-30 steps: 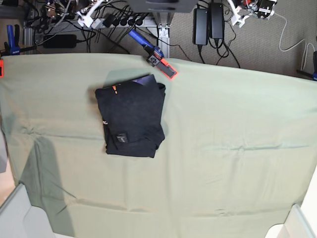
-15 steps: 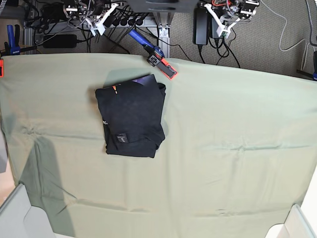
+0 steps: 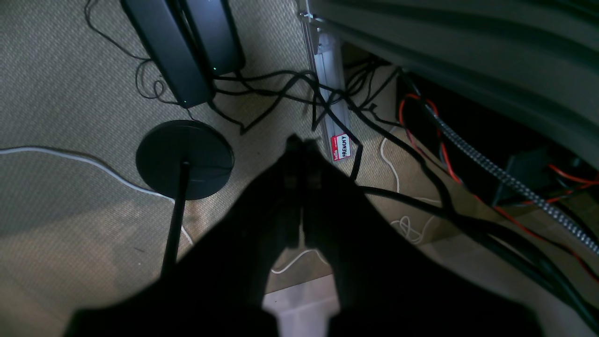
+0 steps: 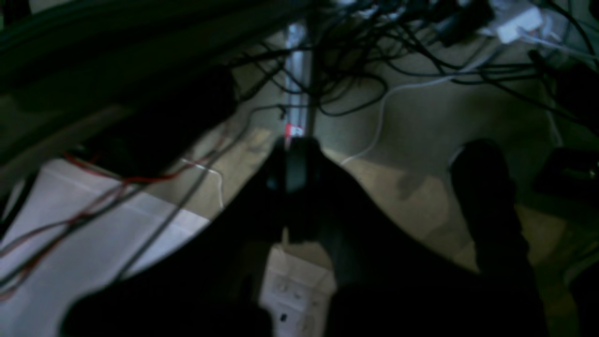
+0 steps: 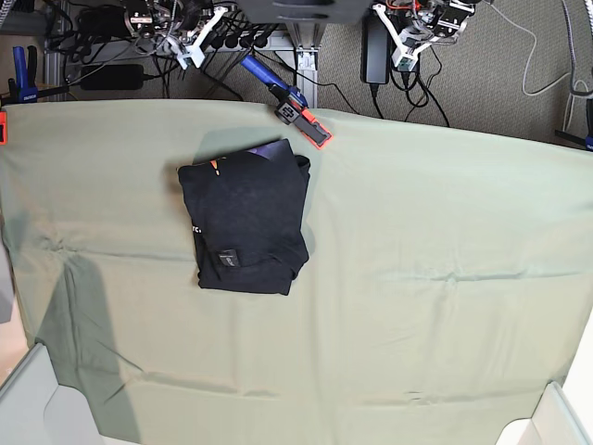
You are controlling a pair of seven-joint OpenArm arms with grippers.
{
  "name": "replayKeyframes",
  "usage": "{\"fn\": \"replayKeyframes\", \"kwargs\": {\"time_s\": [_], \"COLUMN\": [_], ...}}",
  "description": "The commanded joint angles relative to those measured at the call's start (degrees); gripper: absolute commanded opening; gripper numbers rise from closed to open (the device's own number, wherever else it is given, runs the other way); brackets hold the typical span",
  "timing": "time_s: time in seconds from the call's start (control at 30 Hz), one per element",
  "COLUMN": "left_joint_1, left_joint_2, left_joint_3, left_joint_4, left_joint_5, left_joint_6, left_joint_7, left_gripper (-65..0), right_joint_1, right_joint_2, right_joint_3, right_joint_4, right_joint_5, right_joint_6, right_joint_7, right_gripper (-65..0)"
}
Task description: Fold the T-shirt properly
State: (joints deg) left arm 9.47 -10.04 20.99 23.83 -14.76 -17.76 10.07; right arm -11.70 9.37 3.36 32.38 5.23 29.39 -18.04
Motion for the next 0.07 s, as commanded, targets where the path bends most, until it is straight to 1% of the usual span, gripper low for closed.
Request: {"fn": "replayKeyframes", "kwargs": {"time_s": [0.0,0.03], "left_joint_1": [0.1,0.1], "left_joint_2": [-0.2,-0.1], "left_joint_3": [-0.1,-0.1], "left_joint_4": [0.2,0.2], "left_joint_5": [-0.1,-0.1], "left_joint_6": [0.6,0.6], "left_joint_7": [0.5,0.5], "left_gripper": [-65.0,-65.0], "right_joint_1": [-0.1,-0.1], "right_joint_2": [0.2,0.2], "right_joint_3": [0.2,0.2], "right_joint_4": [0.9,1.2], "right_joint_5": [0.1,0.1], "right_joint_6": [3.2,3.2], "right_joint_7": [0.1,0.1], "right_gripper": [-65.0,-65.0]}}
